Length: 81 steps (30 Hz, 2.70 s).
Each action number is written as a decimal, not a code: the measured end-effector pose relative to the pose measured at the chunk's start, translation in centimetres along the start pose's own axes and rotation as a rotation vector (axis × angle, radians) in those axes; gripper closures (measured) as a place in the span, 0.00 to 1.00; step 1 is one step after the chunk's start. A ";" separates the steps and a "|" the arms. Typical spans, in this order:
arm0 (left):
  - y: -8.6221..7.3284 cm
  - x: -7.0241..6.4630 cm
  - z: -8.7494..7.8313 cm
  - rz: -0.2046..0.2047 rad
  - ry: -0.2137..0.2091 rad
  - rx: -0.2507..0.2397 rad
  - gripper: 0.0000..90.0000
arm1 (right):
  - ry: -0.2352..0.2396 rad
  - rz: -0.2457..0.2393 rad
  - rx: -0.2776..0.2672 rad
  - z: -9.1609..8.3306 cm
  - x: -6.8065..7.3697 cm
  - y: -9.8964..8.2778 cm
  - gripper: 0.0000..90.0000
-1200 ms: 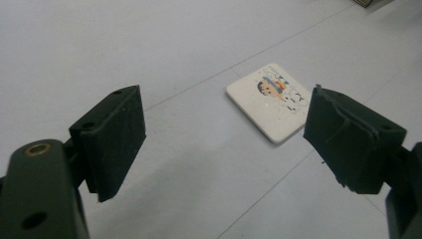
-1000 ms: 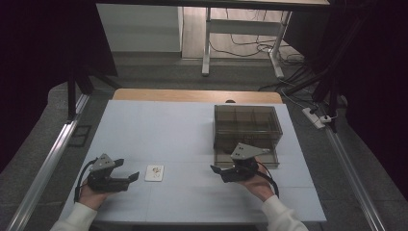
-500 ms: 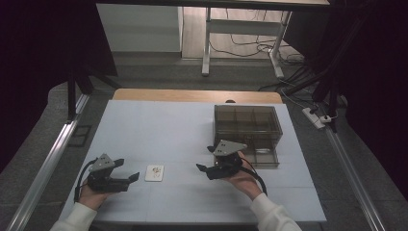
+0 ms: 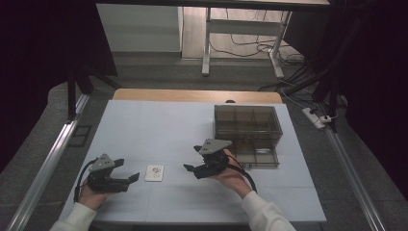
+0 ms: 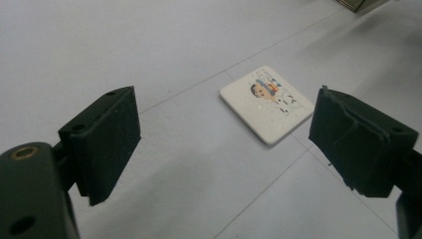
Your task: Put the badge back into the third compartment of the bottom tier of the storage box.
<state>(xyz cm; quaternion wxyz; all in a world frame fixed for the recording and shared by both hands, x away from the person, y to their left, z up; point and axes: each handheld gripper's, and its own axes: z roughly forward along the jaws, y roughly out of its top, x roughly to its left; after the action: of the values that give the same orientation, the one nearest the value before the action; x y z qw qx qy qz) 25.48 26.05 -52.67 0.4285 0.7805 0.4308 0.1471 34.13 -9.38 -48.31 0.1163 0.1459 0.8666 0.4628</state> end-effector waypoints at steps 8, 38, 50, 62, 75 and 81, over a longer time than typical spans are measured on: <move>0.0 0.0 0.0 0.000 -0.001 -0.002 0.14 | 0.030 -0.010 0.010 1.3 0.3 0.6 0.27; 0.0 -0.1 0.2 0.006 -0.014 0.022 0.13 | 0.144 -0.076 0.085 6.9 2.0 2.7 0.25; 0.0 -0.3 0.2 0.018 -0.022 0.019 0.14 | 0.200 -0.115 0.157 10.7 2.9 3.1 0.23; 0.0 -0.2 0.2 0.021 -0.024 0.019 0.14 | 0.242 -0.143 0.224 12.9 3.4 2.7 0.20; 0.0 -0.2 0.2 0.022 -0.024 0.022 0.14 | 0.278 -0.189 0.265 14.2 4.0 2.9 0.31; 0.0 -0.3 0.2 0.028 -0.024 0.024 0.14 | 0.283 -0.196 0.277 14.2 4.1 3.1 0.36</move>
<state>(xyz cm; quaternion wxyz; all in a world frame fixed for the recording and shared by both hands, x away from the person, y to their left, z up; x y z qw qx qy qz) 25.41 25.73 -52.79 0.4223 0.7931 0.4165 0.1384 35.50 4.66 -53.76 0.0169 0.0093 0.9396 0.3417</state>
